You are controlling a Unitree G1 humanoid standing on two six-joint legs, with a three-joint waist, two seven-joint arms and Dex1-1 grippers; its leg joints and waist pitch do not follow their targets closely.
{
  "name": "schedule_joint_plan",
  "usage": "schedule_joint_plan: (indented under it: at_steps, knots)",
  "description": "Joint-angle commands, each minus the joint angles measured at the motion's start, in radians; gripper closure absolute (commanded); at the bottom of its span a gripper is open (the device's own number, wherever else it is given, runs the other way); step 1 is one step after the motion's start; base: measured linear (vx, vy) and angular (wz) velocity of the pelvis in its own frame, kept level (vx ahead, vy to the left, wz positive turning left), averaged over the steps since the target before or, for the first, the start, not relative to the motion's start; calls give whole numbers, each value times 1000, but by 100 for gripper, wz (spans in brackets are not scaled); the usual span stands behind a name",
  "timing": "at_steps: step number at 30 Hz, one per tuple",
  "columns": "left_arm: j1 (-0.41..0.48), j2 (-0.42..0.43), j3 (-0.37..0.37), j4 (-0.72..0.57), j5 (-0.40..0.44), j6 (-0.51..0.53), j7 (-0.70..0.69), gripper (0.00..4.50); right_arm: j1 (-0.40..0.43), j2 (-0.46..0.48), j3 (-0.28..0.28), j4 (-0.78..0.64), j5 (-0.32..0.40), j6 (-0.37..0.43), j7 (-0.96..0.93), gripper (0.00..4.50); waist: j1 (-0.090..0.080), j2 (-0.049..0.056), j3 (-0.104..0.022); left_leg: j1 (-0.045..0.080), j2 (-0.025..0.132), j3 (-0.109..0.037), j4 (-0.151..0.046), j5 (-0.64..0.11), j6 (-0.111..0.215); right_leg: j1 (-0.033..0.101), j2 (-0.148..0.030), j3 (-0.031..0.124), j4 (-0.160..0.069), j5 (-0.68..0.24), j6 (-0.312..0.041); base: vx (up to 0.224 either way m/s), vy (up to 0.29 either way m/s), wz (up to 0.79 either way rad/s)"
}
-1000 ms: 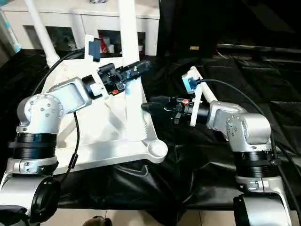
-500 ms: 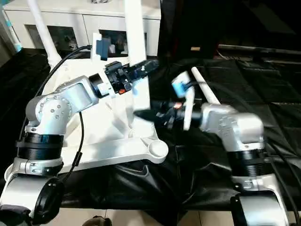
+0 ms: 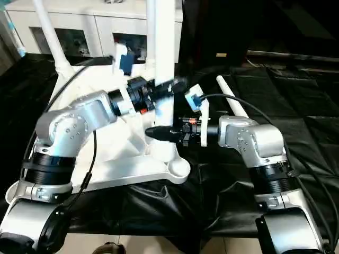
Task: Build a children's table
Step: Pick table leg
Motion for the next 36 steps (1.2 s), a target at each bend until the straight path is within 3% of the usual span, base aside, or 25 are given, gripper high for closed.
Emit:
schedule_joint_plan:
  at_steps: [1,13,17,25,28,36]
  knots:
    - [-4,5,-8,-24,7,-6,-15,264,-23,-9,6,5,-10,-14,3,142,0,-17,-82,38,7,-4,-58,-218,-17,44,-23,7,-67,-222,-166,0,0,0]
    - [-14,4,4,-13,3,-17,-14,264,-20,-11,17,19,-20,-26,11,240,0,-18,-83,38,7,-4,-57,-214,-14,45,-23,7,-65,-216,-169,0,0,0]
    - [-14,4,7,-13,3,-16,-15,264,-19,-9,19,22,-22,-29,13,253,1,-18,-84,38,7,-4,-56,-212,-12,45,-23,7,-65,-212,-174,0,0,0]
    - [-15,10,12,-14,0,-15,-13,264,-20,-4,24,31,-26,-41,3,256,1,-18,-84,38,6,-4,-56,-213,-12,45,-23,7,-64,-212,-175,0,0,0]
    - [-16,12,12,-14,0,-13,-15,264,-21,-2,23,34,-24,-41,3,186,1,-16,-83,38,6,-4,-56,-218,-13,44,-23,7,-65,-217,-174,0,0,0]
    - [-19,13,4,-13,1,-11,-21,264,-18,-4,23,24,-27,-50,-2,182,0,-14,-84,39,6,-5,-56,-223,-18,45,-22,6,-64,-211,-176,0,0,0]
